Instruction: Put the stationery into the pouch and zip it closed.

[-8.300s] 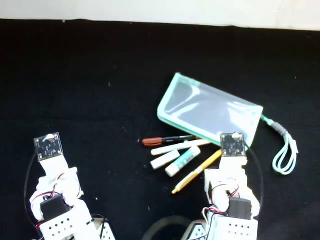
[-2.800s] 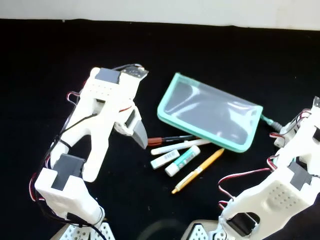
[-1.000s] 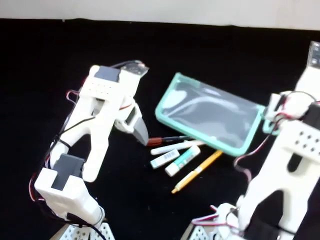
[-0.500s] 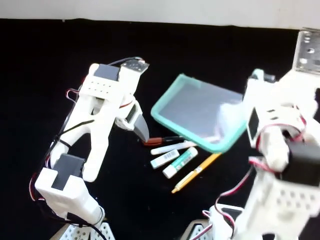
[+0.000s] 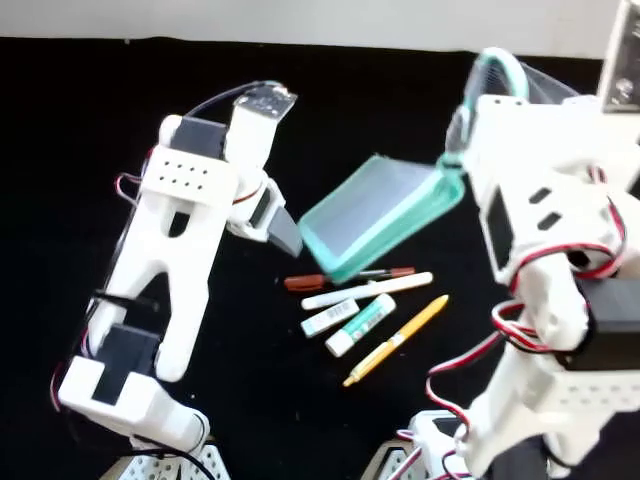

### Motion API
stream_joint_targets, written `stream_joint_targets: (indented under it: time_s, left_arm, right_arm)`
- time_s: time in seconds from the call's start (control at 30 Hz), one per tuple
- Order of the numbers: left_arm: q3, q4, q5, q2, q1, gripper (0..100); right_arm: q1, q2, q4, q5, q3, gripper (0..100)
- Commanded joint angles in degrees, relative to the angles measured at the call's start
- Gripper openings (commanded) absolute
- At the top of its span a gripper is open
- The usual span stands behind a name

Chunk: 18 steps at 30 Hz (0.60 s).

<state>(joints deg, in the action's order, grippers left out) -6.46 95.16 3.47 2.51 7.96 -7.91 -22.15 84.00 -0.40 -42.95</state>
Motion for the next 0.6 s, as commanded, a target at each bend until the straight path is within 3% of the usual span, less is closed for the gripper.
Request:
stream_joint_targets:
  time_s: [0.0,0.17,0.33,0.57]
  left_arm:
    - [1.8,1.3,0.2,-4.5,0.9,36]
    - [5.1,-1.5,0.3,-4.7,1.0,31]
    - [5.1,-9.6,0.3,-4.6,1.0,2]
    - [7.9,-18.4,0.3,-4.5,3.6,1]
  right_arm:
    - [-2.7,2.9,-1.5,-0.4,-6.3,3.6]
    - [-2.9,8.2,-1.5,-0.4,-12.5,3.3]
    - [-2.9,13.1,-2.8,-0.4,-16.0,0.7]
    - [-4.8,17.7,-5.2,-0.4,-16.4,0.7]
